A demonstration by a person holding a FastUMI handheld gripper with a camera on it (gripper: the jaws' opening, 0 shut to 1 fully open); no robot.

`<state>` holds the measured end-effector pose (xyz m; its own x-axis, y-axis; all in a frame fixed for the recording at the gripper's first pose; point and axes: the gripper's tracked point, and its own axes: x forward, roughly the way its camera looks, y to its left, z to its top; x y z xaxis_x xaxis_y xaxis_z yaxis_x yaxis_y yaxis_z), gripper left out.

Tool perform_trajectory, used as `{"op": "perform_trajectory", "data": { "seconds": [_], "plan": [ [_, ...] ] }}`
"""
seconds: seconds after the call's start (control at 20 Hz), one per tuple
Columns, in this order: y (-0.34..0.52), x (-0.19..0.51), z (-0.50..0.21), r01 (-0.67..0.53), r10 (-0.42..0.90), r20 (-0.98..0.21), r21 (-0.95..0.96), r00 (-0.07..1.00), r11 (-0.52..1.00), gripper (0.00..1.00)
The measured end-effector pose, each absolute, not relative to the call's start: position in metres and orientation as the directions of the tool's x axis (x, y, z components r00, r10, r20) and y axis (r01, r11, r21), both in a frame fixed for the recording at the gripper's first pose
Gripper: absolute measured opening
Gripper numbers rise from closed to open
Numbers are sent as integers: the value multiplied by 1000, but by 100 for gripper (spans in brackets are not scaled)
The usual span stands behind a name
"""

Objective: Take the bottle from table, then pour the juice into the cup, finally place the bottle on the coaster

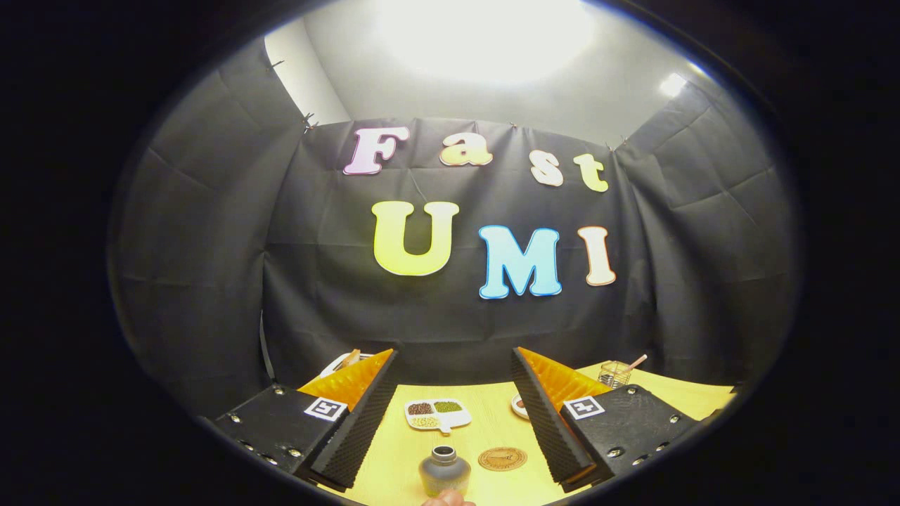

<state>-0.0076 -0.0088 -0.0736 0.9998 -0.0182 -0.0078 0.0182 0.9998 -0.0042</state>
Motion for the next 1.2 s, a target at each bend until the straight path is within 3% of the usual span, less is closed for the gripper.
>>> {"op": "perform_trajectory", "data": {
  "seconds": [0.65,1.2],
  "plan": [
    [-11,-2,-229,-16,20,-103,42,994,999,97],
    [7,10,-293,-51,49,-174,-2,983,999,97]
  ]
}}
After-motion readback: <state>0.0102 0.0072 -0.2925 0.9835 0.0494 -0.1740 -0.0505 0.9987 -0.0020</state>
